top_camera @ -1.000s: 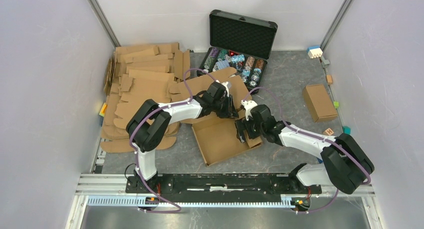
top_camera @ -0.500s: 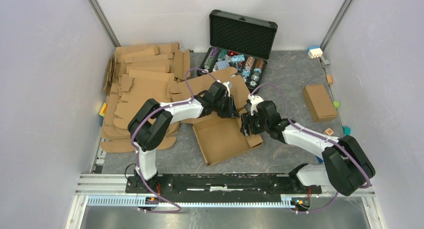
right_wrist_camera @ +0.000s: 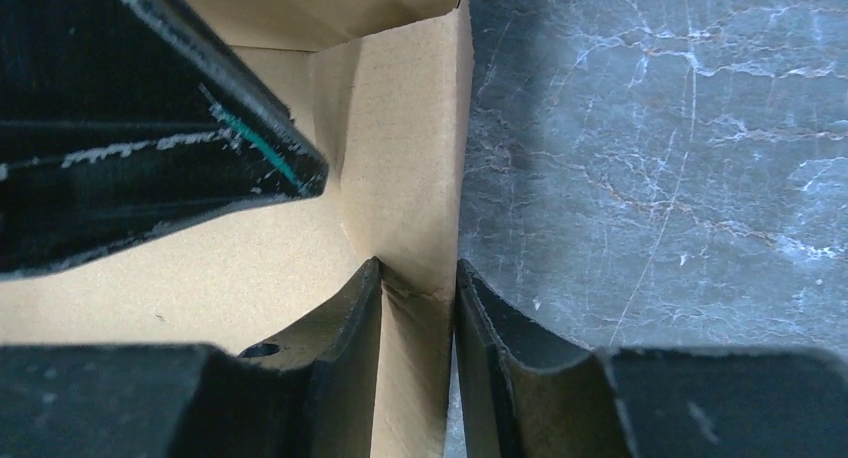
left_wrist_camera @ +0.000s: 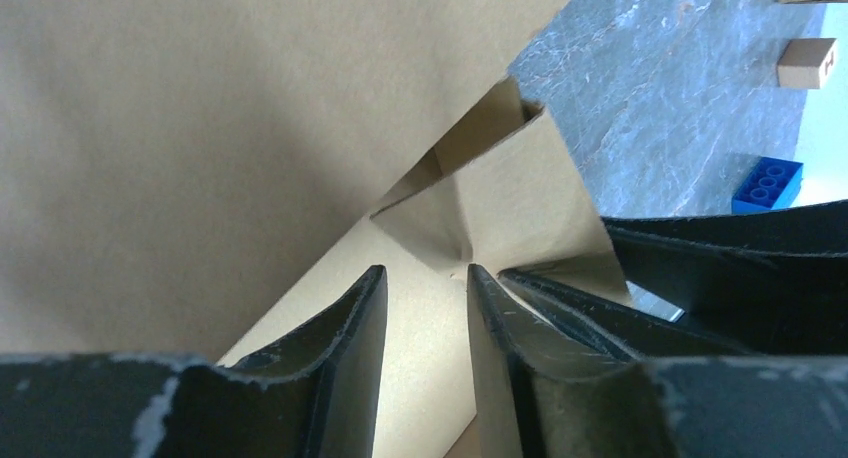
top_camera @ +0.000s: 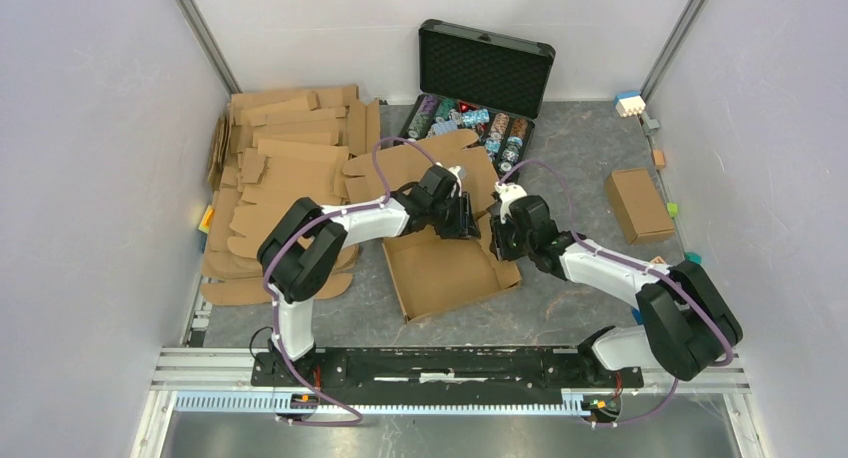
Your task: Fold the paper box
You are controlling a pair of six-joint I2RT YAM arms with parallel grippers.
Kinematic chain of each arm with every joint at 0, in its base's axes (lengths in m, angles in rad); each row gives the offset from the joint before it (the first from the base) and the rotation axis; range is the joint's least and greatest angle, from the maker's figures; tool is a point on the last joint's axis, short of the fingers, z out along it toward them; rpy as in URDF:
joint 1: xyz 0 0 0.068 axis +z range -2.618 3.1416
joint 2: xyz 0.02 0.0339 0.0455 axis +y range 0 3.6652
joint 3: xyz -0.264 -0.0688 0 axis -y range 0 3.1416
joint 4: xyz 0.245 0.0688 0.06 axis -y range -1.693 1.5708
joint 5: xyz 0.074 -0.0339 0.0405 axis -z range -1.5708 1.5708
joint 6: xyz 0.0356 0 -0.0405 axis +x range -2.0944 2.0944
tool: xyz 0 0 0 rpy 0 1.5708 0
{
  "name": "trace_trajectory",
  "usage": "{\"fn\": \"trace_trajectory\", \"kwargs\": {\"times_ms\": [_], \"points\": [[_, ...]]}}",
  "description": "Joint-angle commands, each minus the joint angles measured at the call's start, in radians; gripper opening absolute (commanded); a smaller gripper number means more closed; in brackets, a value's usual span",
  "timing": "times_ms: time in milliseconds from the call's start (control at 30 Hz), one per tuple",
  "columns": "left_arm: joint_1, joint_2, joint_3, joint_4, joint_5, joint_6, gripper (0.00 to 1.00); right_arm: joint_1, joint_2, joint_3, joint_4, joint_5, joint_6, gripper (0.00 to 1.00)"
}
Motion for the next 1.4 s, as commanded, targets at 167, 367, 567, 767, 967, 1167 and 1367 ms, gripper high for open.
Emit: {"fn": "trace_trajectory", "kwargs": {"times_ms": [167, 367, 567, 767, 967, 1167, 1367], "points": [[-0.007, -0.231, -0.037, -0.168, -0.153, 0.101, 0.60, 0.001, 0.016, 0.011, 0.004, 0.156, -0.023, 0.31], [-0.006, -0.441, -0.156, -0.286, -0.305, 0.152, 0.69, 0.001, 0.023, 0.020, 0.006, 0.129, -0.024, 0.45], [0.033, -0.583, -0.265, -0.355, -0.381, 0.172, 0.72, 0.001, 0.039, 0.049, 0.017, 0.113, 0.005, 0.71], [0.064, -0.582, -0.343, -0.300, -0.355, 0.158, 0.72, -0.005, 0.051, 0.075, 0.031, 0.138, 0.029, 0.67], [0.069, -0.558, -0.367, -0.256, -0.366, 0.159, 0.68, -0.012, 0.086, 0.110, 0.031, 0.161, 0.037, 0.51], [0.073, -0.536, -0.377, -0.242, -0.365, 0.169, 0.66, -0.012, 0.133, 0.133, 0.024, 0.187, 0.015, 0.37], [0.073, -0.529, -0.387, -0.227, -0.366, 0.175, 0.65, -0.012, 0.162, 0.151, -0.025, 0.287, -0.013, 0.19]]}}
